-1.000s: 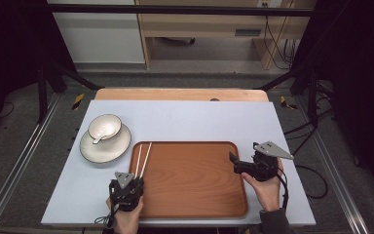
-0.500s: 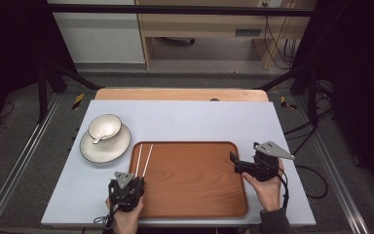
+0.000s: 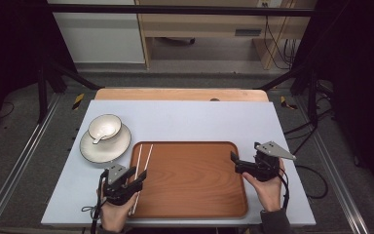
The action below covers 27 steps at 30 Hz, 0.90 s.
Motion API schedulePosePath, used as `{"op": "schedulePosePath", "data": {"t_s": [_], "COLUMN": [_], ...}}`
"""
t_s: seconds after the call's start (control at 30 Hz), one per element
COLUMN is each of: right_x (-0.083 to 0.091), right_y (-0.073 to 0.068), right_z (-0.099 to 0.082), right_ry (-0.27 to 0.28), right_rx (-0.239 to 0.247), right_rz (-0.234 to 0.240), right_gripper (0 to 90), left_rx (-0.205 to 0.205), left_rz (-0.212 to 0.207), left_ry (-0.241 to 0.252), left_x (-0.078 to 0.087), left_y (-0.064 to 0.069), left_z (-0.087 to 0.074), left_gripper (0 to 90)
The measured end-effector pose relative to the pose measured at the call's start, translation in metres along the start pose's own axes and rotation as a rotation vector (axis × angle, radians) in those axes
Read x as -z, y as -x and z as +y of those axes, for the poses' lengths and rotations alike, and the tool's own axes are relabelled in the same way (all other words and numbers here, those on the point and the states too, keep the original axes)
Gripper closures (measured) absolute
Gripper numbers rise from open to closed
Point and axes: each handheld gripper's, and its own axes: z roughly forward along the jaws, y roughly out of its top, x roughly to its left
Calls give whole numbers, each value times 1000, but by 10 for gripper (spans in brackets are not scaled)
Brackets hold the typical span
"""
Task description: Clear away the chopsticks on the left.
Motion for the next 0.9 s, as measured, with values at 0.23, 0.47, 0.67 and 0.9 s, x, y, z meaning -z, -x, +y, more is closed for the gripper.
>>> {"op": "schedulePosePath", "data": {"t_s": [0.23,0.47,0.67,0.9], "right_x": [2,4,5,3], "right_y": [0,2,4,3], "right_z": [1,2,2,0], "right_ry": [6,16,17,7], "right_rx": [-8,-8,-10,-14], "right_rz": [2,0,-4,-5], "right_gripper": [74,74,72,72], "left_rx": [-52,-150,-151,-87], "left_rz": [-87,-143,-134,-96], "left_ry": [53,24,15,30], "left_x": [11,11,16,26], "left_y": [-16,-25,-40,-66], "left_z": [31,46,40,22], "left_gripper": [455,369,290,240]}}
